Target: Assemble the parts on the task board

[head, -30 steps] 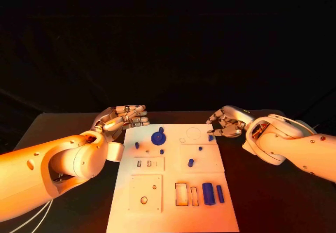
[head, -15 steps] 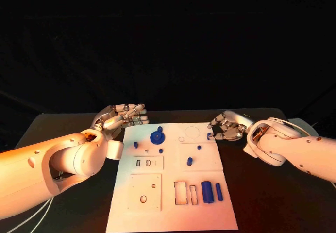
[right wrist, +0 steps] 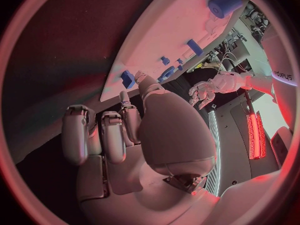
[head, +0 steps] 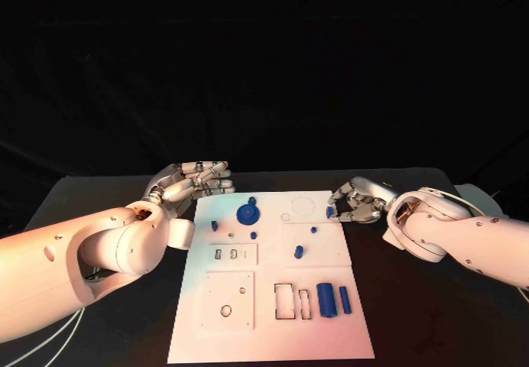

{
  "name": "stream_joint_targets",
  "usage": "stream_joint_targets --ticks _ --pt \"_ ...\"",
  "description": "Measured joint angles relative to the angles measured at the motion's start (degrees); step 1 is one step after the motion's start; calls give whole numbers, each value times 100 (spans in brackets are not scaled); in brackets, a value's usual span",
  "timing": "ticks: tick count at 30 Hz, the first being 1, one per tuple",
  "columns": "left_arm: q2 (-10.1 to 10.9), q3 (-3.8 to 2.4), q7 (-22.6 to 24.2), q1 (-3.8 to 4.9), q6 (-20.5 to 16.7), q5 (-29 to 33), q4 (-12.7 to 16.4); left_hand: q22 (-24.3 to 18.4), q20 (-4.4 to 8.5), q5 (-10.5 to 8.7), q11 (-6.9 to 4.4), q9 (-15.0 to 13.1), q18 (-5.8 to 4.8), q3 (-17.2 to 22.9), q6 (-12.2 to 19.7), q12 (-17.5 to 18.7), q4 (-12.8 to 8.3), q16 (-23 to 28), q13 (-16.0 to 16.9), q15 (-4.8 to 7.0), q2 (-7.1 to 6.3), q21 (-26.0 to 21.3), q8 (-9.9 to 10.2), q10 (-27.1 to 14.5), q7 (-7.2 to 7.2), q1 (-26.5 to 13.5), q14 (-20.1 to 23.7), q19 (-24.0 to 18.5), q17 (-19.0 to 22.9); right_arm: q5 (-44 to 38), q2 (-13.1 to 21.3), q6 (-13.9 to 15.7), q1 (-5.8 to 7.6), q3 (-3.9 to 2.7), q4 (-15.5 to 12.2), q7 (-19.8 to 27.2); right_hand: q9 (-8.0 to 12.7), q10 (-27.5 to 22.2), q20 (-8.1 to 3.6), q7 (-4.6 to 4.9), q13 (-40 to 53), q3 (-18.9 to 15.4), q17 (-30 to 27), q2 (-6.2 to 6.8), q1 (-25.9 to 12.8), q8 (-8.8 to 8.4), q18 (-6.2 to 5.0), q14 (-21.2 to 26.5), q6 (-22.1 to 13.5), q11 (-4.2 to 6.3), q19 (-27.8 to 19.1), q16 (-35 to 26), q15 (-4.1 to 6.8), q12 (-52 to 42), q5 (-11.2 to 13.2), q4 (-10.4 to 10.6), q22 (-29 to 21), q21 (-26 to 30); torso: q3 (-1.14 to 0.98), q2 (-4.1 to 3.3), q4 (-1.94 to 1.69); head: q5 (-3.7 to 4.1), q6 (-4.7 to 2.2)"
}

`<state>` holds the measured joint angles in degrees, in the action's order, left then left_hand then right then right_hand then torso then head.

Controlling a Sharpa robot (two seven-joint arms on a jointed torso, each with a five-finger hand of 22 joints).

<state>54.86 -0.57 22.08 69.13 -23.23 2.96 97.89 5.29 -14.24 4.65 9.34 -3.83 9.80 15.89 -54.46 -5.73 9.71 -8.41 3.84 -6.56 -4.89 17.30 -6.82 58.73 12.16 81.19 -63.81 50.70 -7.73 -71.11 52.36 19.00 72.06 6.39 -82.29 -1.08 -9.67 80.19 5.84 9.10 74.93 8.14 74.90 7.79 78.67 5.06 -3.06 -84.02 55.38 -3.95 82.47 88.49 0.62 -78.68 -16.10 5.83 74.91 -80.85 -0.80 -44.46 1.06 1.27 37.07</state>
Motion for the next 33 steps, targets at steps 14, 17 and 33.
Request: stream_joint_targets --ticks 14,17,33 --pt "3 0 -4 0 6 0 1 1 0 0 0 0 0 0 0 0 0 0 0 0 0 0 0 0 0 0 0 0 1 -88 -96 3 -74 -1 107 -74 -35 46 0 -53 -1 0 0 -2 -2 0 0 0 116 19 0 0 0 -54 -22 0 4 0 -7 -1 8 -24 44" --pt "4 0 -5 0 6 0 1 1 0 0 0 0 0 0 0 0 0 0 0 0 0 0 0 0 0 0 0 0 1 -97 -109 5 -80 -1 109 -78 -43 53 0 -53 -1 0 3 -26 -26 26 0 0 156 11 0 0 0 -68 -22 1 4 0 -7 -1 8 -24 55" --pt "4 0 -12 0 7 0 -2 1 0 0 0 0 -1 0 0 0 0 28 0 0 0 0 0 0 0 0 0 0 -3 -114 -155 58 -87 -2 112 -91 -45 74 0 -60 -1 1 4 -55 -55 36 0 0 167 32 0 0 0 -89 -21 2 3 -24 -13 -1 3 -12 87"
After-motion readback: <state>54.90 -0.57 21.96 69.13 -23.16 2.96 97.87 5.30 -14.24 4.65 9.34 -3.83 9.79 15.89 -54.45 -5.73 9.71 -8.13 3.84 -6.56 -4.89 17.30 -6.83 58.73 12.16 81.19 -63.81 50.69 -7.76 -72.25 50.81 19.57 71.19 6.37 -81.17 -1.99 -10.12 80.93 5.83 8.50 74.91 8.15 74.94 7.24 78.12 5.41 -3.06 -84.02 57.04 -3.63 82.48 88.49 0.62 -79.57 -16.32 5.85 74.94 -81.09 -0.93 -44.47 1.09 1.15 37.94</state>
